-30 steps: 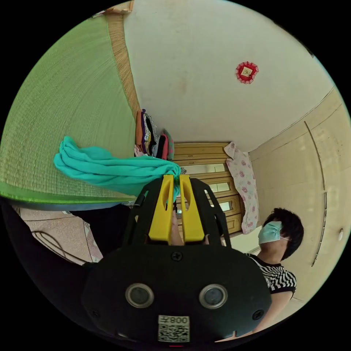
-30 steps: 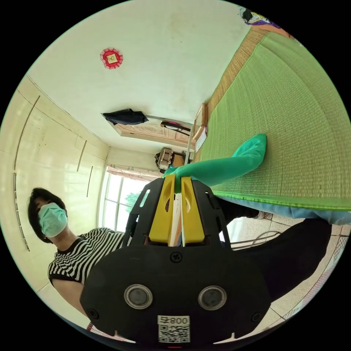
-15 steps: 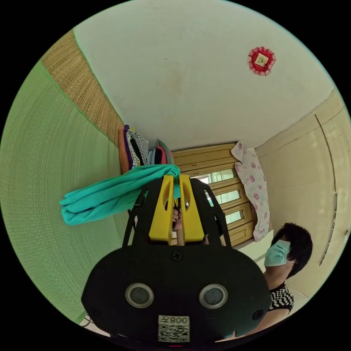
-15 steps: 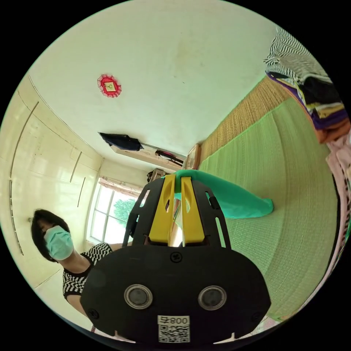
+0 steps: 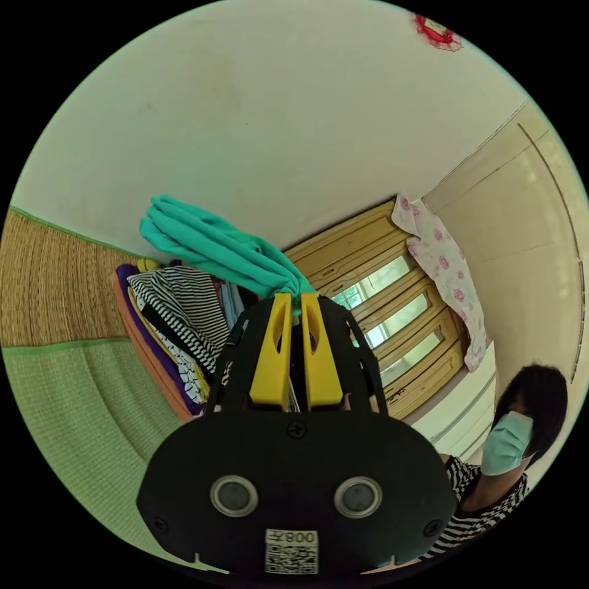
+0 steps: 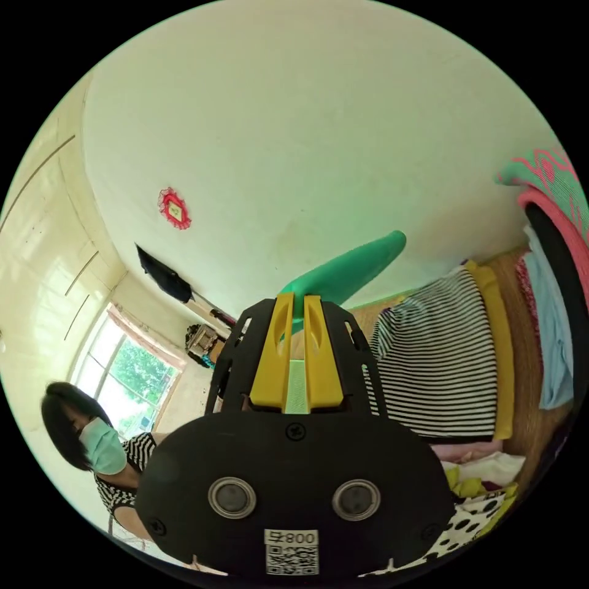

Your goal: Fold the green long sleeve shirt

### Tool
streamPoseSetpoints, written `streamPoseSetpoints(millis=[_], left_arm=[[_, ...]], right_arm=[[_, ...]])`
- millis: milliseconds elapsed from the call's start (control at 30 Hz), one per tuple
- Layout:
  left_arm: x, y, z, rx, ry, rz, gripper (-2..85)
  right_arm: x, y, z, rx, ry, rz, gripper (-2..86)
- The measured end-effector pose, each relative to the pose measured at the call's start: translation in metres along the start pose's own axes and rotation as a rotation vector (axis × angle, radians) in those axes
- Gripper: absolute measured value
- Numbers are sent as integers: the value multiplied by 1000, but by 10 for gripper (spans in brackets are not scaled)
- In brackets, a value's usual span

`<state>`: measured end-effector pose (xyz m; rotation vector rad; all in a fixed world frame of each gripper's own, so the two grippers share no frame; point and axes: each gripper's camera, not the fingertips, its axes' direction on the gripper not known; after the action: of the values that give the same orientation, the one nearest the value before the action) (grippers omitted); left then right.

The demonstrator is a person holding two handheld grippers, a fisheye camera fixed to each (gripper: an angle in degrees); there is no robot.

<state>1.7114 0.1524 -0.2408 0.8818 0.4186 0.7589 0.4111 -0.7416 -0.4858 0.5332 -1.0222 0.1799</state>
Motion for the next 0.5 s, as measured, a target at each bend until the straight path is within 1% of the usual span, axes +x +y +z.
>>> streamPoseSetpoints(millis=[33, 67, 100, 133, 167, 200, 233, 267, 333, 500], left_arm=[[-21, -3, 41, -44, -19, -31, 27], [-44, -2, 81, -98, -50, -75, 27], [-56, 0, 100, -130, -68, -101, 26], [-80, 4, 136, -201, -107, -166, 26], [-99, 9, 167, -262, -125, -213, 26], [-106, 10, 180, -286, -116, -220, 26], [-114, 12, 202, -300, -84, -228, 26], [-116, 8, 218, -290, -61, -228, 26], [-113, -4, 240, -308, -77, -196, 26], [-94, -36, 295, -408, -180, -95, 26]], right_arm=[[41, 9, -13, 11, 42, 73, 22], [63, 14, -18, 15, 61, 114, 22], [108, 28, -28, 18, 91, 208, 22], [148, 44, -34, 9, 134, 305, 22], [166, 51, -36, -12, 166, 347, 22], [194, 62, -35, -71, 214, 390, 22], [213, 70, -38, -84, 215, 401, 22], [220, 73, -41, -72, 197, 400, 22], [237, 74, -51, -10, 123, 388, 22], [247, 57, -50, -57, 217, 366, 21]])
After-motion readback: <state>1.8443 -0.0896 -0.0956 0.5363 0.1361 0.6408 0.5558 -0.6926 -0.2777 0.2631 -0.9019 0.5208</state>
